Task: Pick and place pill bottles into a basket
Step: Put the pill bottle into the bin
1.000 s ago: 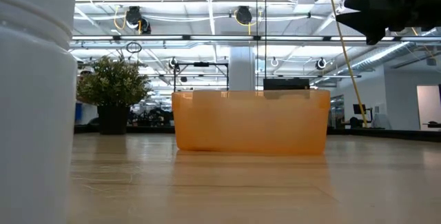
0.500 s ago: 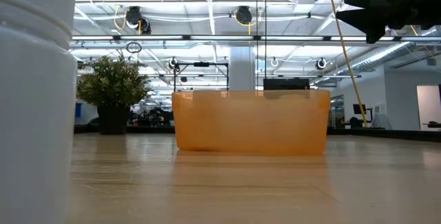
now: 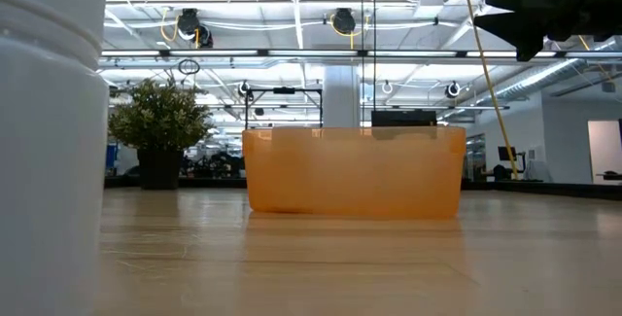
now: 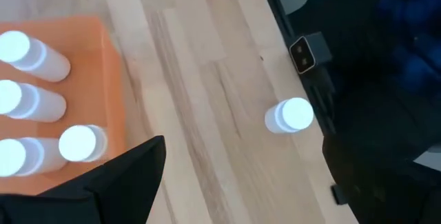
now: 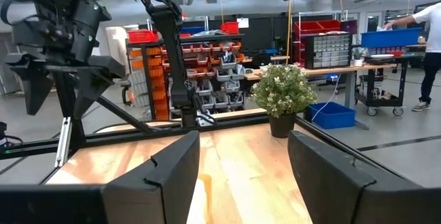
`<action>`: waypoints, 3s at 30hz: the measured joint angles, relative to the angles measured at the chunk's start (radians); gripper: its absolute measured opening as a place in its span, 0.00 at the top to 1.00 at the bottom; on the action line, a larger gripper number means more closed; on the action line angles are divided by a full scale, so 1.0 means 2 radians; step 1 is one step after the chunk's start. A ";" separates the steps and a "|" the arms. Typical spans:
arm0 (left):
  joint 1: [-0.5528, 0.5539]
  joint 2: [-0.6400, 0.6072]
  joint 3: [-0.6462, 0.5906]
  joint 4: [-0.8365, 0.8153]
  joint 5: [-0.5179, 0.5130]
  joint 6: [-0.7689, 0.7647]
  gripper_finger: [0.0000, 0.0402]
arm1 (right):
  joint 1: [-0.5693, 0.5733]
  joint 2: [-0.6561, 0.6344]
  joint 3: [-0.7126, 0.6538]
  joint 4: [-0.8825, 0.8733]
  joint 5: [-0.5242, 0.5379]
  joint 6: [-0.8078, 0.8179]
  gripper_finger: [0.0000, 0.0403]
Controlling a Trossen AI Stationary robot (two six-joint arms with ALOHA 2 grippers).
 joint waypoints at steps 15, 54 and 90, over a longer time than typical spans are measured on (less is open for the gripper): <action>-0.009 0.140 0.142 -0.124 0.015 0.054 0.01 | 0.000 0.000 0.000 0.000 0.000 0.000 0.47; -0.063 0.301 0.292 -0.205 0.006 0.038 0.01 | 0.000 0.025 -0.001 -0.007 -0.002 0.020 0.47; -0.060 0.343 0.289 -0.187 0.056 0.064 0.01 | 0.000 0.033 0.000 -0.004 -0.002 0.037 0.47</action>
